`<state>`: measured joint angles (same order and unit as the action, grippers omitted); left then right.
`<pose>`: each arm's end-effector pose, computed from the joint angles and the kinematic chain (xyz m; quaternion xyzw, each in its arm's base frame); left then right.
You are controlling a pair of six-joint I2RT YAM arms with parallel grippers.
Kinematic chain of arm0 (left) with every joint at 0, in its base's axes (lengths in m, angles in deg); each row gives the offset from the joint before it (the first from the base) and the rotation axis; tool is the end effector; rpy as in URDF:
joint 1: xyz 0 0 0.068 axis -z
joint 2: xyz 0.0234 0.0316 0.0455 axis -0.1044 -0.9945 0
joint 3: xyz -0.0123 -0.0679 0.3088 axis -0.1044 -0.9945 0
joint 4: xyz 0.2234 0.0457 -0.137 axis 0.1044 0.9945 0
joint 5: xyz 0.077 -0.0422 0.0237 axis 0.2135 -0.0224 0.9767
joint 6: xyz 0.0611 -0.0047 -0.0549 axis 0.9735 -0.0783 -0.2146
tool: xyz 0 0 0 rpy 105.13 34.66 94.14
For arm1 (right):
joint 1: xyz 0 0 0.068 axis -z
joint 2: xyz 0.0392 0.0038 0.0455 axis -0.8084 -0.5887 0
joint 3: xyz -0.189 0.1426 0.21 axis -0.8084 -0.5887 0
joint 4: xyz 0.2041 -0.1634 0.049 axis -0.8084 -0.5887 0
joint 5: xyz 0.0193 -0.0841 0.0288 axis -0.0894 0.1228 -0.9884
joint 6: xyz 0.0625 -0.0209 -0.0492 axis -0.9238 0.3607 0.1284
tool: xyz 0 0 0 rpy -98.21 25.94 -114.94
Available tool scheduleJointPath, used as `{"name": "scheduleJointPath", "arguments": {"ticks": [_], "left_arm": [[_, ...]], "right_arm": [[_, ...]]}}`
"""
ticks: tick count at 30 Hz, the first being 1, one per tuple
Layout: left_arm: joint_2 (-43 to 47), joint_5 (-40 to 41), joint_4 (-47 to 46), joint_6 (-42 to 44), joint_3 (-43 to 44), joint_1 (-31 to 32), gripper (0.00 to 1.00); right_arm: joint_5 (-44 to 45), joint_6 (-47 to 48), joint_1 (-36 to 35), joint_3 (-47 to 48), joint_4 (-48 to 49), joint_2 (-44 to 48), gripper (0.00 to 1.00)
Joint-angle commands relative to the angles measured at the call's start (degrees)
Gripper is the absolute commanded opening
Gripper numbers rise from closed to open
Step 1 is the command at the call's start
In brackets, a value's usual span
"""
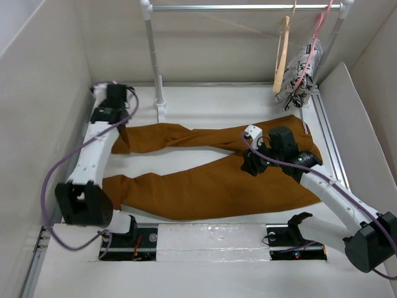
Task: Place the trousers on the hanger
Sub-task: Flatten out the trousers at the center of the board.
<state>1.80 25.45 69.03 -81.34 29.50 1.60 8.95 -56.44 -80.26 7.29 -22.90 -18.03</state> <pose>0.3517 -0.0144 0.3120 -0.2340 0.8875 0.1086 0.3817 0.1935 0.1273 0.2902 -0.3719 0.8192 0.2328 0.3694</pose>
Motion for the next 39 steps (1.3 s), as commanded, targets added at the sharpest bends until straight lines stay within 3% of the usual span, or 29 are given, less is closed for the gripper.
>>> {"name": "scheduleJointPath", "arguments": {"ticks": [1,9,15,17,18,19,20,22,26,30,33,35,39], "left_arm": [[11.47,-0.96,3.57,-2.1,12.76,-5.39,0.0],[17.63,-6.5,6.92,-7.64,22.17,-5.4,0.0],[17.1,-3.26,8.51,-10.11,33.26,-5.4,0.0],[17.89,-2.12,5.02,-9.67,32.48,-5.4,0.0],[18.77,-2.63,1.86,-8.45,27.69,-5.4,0.0],[19.3,-2.55,-0.61,-8.0,26.08,-5.4,0.0],[19.3,-2.2,-2.9,-7.83,24.76,-5.4,0.0],[17.73,-2.81,-4.85,-6.6,22.9,-5.93,0.0],[7.12,-7.88,-6.25,-5.28,27.19,-5.93,0.0],[-3.27,-14.41,-2.84,-9.04,47.25,-5.93,0.0],[-6.98,-8.29,2.26,-10.02,55.14,-5.93,0.0],[-5.76,-3.37,4.45,-11.77,54.1,-7.15,0.0],[0.3,-7.11,5.26,-15.64,46.48,-8.65,0.0]], "right_arm": [[-1.52,1.46,-0.48,0.22,-0.93,1.62,0.49],[-0.29,2.16,-0.48,2.06,-2.95,3.99,0.49],[0.33,2.95,0.66,4.17,-4.27,4.26,0.44],[0.59,3.13,1.28,4.7,-4.54,4.26,0.28],[1.46,2.96,1.89,4.88,-5.15,4.35,0.18],[2.08,2.95,1.89,5.23,-5.41,4.52,0.04],[2.61,2.87,2.42,5.75,-5.76,4.61,0.0],[3.14,3.13,3.04,6.28,-6.38,4.79,0.0],[3.32,3.22,4.18,8.39,-7.44,4.43,0.0],[3.49,2.78,4.71,9.8,-7.7,4.79,0.0],[5.5,2.25,4.71,9.71,-9.28,6.01,0.0],[7.79,2.08,5.23,8.58,-9.46,7.42,0.0],[7.63,1.81,7.42,6.9,-9.9,9.35,0.0]]}}
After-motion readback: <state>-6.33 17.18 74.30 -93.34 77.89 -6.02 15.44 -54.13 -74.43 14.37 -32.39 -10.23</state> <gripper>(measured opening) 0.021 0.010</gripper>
